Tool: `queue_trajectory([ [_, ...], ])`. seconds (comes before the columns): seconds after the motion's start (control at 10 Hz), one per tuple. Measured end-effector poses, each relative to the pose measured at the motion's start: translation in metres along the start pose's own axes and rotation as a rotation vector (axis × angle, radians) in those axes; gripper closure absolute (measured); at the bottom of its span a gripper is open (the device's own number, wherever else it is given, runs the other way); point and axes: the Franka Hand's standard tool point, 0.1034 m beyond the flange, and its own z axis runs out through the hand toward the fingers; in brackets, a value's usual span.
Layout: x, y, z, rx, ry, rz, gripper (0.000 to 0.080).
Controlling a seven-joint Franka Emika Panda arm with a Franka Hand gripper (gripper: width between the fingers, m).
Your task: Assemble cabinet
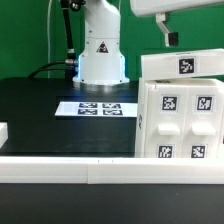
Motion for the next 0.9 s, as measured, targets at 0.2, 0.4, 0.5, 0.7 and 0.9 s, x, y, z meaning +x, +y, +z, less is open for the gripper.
queue_trajectory([
  [0.2, 0.0029, -0.0001, 0.0009, -0.003, 0.031, -0.237, 0.0002],
  [0.4, 0.0017, -0.0022, 0.0025, -0.017, 0.05, -0.436, 0.0002],
  [0.5, 0.0011, -0.0028, 0.0027, -0.031, 0.052, -0.556, 0.0002],
  [0.7, -0.0003, -0.0043, 0.0032, -0.038, 0.049, -0.713, 0.0002],
  [0.9, -0.0009, -0.0036, 0.0045, -0.049, 0.044, -0.841, 0.0002],
])
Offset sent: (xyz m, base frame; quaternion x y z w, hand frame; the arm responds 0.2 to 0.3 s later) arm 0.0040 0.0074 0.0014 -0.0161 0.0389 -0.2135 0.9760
